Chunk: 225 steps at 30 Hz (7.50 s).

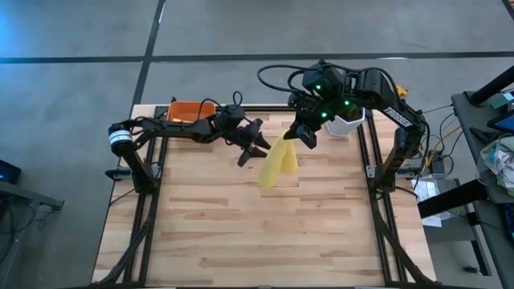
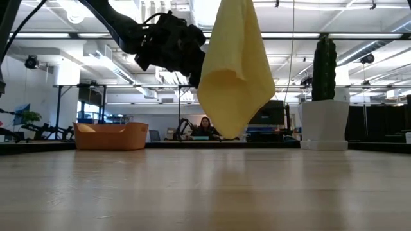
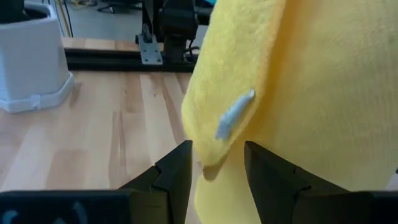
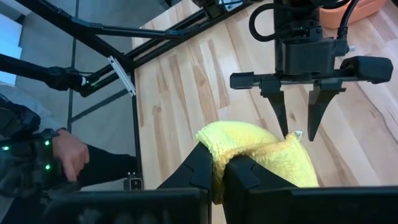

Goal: Roll microfiber towels into tight, uniform cylinder then place into a basket
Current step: Fold the yellow towel, then roll the yellow towel

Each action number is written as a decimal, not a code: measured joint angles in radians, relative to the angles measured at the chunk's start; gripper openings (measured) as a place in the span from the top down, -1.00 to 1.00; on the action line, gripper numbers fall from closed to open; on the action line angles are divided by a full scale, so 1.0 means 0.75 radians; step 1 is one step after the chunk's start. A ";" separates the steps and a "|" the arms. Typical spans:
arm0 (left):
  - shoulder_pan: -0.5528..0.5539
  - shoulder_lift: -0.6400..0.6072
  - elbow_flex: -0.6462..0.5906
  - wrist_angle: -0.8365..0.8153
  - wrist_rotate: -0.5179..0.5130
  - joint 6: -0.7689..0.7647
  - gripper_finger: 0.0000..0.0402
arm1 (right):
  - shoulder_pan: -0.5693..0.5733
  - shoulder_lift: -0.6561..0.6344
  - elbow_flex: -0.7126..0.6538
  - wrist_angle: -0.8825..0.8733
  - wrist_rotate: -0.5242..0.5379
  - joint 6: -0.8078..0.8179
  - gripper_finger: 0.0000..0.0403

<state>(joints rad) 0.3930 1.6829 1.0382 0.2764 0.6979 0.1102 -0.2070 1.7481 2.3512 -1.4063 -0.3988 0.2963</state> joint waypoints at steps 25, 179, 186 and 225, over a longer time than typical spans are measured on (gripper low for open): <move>-0.076 0.005 0.000 0.010 -0.054 0.001 0.55 | 0.000 0.000 0.000 0.001 0.000 0.020 0.96; -0.384 -0.563 -0.532 -0.984 -0.679 -0.576 1.00 | 0.383 -0.018 -1.737 1.074 0.213 0.104 0.96; -0.374 -0.489 -0.528 -0.959 -0.677 -0.533 1.00 | 0.383 -0.018 -1.778 1.171 0.205 0.138 0.96; -0.281 -0.556 -0.480 -1.120 -0.738 -0.463 0.26 | 0.386 -0.046 -1.840 0.917 0.262 0.482 0.05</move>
<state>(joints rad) 0.1822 1.2656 0.6780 -0.5639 0.1440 -0.2368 0.0826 1.7134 0.9711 -0.7186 -0.2026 0.6582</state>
